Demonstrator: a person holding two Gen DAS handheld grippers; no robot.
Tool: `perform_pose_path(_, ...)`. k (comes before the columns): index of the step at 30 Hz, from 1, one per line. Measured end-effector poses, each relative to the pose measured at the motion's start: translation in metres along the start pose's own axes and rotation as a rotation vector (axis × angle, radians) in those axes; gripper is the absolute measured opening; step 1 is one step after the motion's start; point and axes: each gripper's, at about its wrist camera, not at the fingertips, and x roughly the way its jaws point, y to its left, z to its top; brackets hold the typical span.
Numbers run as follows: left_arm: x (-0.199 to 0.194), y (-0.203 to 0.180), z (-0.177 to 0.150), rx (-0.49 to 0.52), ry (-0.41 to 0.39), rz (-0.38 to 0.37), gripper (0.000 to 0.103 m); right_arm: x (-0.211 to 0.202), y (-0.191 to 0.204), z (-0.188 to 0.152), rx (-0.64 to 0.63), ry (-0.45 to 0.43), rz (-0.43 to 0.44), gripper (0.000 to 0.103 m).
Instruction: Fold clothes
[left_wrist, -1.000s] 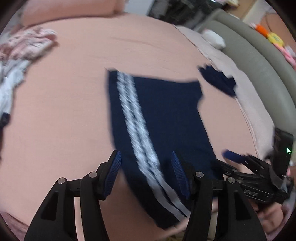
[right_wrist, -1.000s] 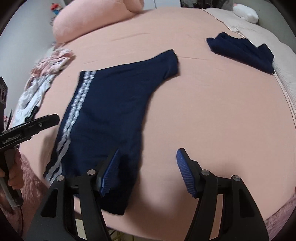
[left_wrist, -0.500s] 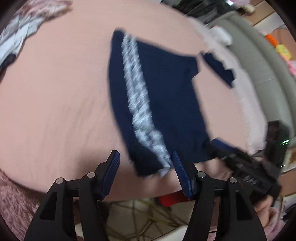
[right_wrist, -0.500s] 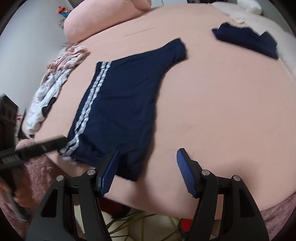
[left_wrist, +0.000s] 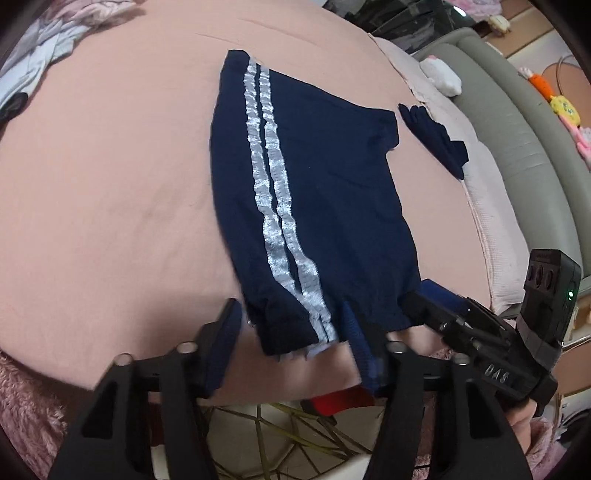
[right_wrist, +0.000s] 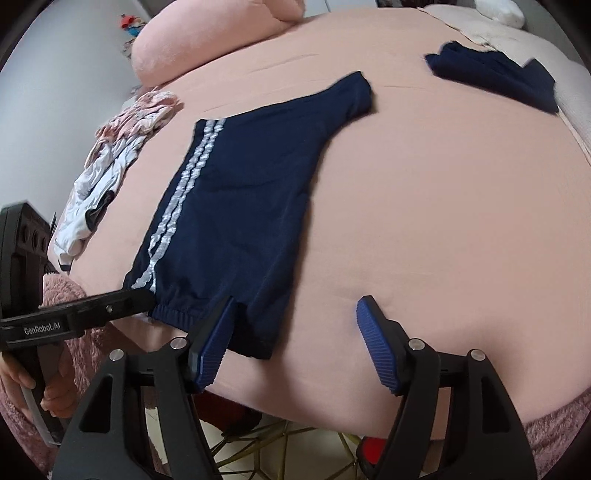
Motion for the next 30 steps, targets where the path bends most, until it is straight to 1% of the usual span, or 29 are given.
perform_pose_path(1,0.006,-0.004,0.004,0.002,-0.002,0.013,0.043,0.004,0.003,0.002,-0.019,0.005,0.006,0.063)
perform_pose_path(2,0.010,-0.013,0.008,-0.007,-0.005,0.005,0.040,0.007,0.004,0.002,-0.036,0.011,0.007,0.059)
perform_pose_path(3,0.015,-0.022,0.013,-0.016,-0.009,-0.002,0.035,0.008,0.006,0.002,-0.051,0.015,0.002,0.049)
perform_pose_path(4,0.019,-0.030,0.016,-0.024,-0.012,-0.011,0.033,0.008,0.005,0.003,-0.044,0.025,0.026,0.039)
perform_pose_path(5,0.017,-0.031,0.016,-0.031,-0.014,-0.021,0.027,0.007,0.004,0.004,-0.032,0.037,0.059,0.019)
perform_pose_path(6,0.015,-0.033,0.016,-0.037,-0.015,-0.032,0.025,0.006,0.003,0.006,-0.019,0.049,0.091,0.018)
perform_pose_path(7,0.013,-0.035,0.015,-0.043,-0.017,-0.042,0.024,0.004,0.003,0.006,-0.007,0.054,0.097,0.016)
perform_pose_path(10,0.007,-0.039,0.014,-0.062,-0.022,-0.073,0.023,-0.002,0.001,0.004,0.011,0.082,0.112,0.015)
perform_pose_path(12,-0.001,-0.037,0.005,-0.067,-0.015,-0.088,0.022,-0.010,0.000,-0.002,0.026,0.091,0.143,0.015)
perform_pose_path(14,0.000,-0.035,0.000,-0.075,0.007,-0.106,0.022,-0.013,-0.002,-0.005,0.024,0.097,0.152,0.015)
perform_pose_path(17,0.010,-0.026,-0.009,-0.085,0.065,-0.123,0.023,-0.012,0.001,-0.011,0.015,0.119,0.147,0.015)
perform_pose_path(18,0.013,-0.020,-0.011,-0.104,0.085,-0.127,0.023,-0.009,0.000,-0.012,0.018,0.133,0.143,0.015)
perform_pose_path(20,0.016,-0.011,-0.010,-0.151,0.099,-0.162,0.023,-0.002,0.000,-0.015,0.024,0.162,0.133,0.015)
perform_pose_path(22,0.009,-0.012,-0.008,-0.138,0.077,-0.171,0.023,-0.001,-0.005,-0.012,0.052,0.175,0.148,0.015)
perform_pose_path(26,-0.006,-0.015,-0.003,-0.141,0.036,-0.199,0.023,-0.016,-0.004,0.002,0.042,0.138,0.206,0.014)
perform_pose_path(29,-0.012,-0.014,0.007,-0.172,-0.006,-0.198,0.022,-0.024,-0.006,0.020,0.034,0.114,0.252,0.012)
perform_pose_path(30,-0.012,-0.016,0.010,-0.169,-0.009,-0.207,0.022,-0.026,-0.006,0.027,0.039,0.106,0.262,0.012)
